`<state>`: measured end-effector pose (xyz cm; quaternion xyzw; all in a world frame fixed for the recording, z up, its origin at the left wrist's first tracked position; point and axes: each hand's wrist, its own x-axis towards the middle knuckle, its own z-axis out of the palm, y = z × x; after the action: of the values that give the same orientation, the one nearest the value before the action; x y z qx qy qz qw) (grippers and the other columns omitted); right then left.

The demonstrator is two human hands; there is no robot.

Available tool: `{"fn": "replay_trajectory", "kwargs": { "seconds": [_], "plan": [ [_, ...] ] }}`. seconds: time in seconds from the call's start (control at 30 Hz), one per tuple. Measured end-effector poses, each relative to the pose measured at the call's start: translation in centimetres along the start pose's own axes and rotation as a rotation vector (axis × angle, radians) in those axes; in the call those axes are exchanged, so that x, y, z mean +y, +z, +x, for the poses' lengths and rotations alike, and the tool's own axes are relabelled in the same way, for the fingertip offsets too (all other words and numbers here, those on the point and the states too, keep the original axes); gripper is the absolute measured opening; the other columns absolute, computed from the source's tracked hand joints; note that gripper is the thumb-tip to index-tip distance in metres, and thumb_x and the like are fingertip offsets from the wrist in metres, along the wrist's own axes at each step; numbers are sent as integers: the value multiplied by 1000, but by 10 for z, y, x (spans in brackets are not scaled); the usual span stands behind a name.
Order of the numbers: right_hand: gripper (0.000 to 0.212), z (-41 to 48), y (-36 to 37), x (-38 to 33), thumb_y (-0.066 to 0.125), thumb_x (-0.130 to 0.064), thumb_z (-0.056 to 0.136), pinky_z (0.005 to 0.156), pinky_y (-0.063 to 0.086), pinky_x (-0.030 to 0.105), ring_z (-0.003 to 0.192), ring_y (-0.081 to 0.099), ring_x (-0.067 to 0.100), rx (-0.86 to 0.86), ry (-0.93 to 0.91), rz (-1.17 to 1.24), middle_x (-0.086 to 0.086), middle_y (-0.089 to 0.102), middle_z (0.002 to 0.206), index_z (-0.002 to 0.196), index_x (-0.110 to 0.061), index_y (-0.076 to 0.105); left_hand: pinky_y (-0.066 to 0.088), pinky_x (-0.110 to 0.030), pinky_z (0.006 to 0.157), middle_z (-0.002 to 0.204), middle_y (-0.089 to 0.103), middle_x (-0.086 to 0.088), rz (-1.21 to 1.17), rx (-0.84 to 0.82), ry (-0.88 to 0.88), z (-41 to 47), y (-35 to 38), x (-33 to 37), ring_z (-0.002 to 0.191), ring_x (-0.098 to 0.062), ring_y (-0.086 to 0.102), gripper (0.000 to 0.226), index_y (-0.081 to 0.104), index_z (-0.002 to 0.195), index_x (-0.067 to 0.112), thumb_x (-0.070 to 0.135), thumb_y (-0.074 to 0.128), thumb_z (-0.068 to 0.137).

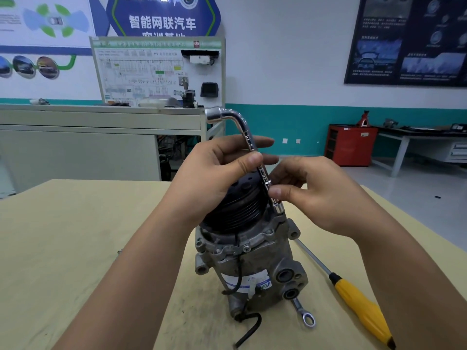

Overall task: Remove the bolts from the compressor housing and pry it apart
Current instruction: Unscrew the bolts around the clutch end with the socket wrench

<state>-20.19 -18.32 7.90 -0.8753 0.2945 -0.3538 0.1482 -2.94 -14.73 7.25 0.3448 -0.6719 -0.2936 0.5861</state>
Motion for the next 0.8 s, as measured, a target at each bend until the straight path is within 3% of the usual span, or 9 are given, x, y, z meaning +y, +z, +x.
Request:
{"fn": "replay_trajectory", "kwargs": {
  "seconds": [0.13,0.27,0.33,0.47,0.57,0.7,0.8],
  "plan": [
    [22,0,-3,0,65,-14,86,64,43,9,74,58,-4,-34,-13,-21,-15,63,73,76,-32,58,54,-22,78,88,76,-1,-23,-6,2,-1,0,1,88,-15,72,21,75,85,31,16,59,83],
    [6,-2,-7,-1,64,-29,83,67,41,8,81,57,-7,-85,-29,-61,-19,63,77,83,-34,61,56,-25,81,84,76,1,34,47,10,0,2,-1,84,-15,73,6,74,78,30,26,71,76],
    [12,-3,-6,-1,65,-40,73,68,44,10,78,59,-5,-57,-13,-28,-15,66,77,80,-30,64,56,-22,78,81,76,2,29,89,4,0,3,0,82,-13,73,11,73,77,25,29,69,68],
    [14,0,0,2,74,-32,70,57,47,18,65,59,3,85,21,49,-6,67,70,73,-22,65,56,-23,76,79,76,2,40,149,10,2,2,0,79,-12,73,27,70,78,20,37,73,57],
    [12,-1,-1,3,70,-36,71,64,50,26,68,61,5,63,23,40,-7,67,70,73,-25,66,54,-30,79,80,76,1,55,156,4,2,2,-2,79,-14,72,28,71,76,22,41,75,55],
    [19,0,1,1,66,-44,64,62,46,15,69,59,0,56,14,51,-11,66,68,72,-27,66,53,-28,76,81,75,1,65,147,5,2,-1,-4,78,-14,72,29,73,75,26,46,77,55],
    [17,1,5,1,75,-36,65,62,45,14,69,58,1,70,22,37,-9,64,68,70,-26,62,54,-25,73,79,75,2,84,150,8,2,0,-6,76,-12,71,30,72,75,27,49,75,54]
  ]
}}
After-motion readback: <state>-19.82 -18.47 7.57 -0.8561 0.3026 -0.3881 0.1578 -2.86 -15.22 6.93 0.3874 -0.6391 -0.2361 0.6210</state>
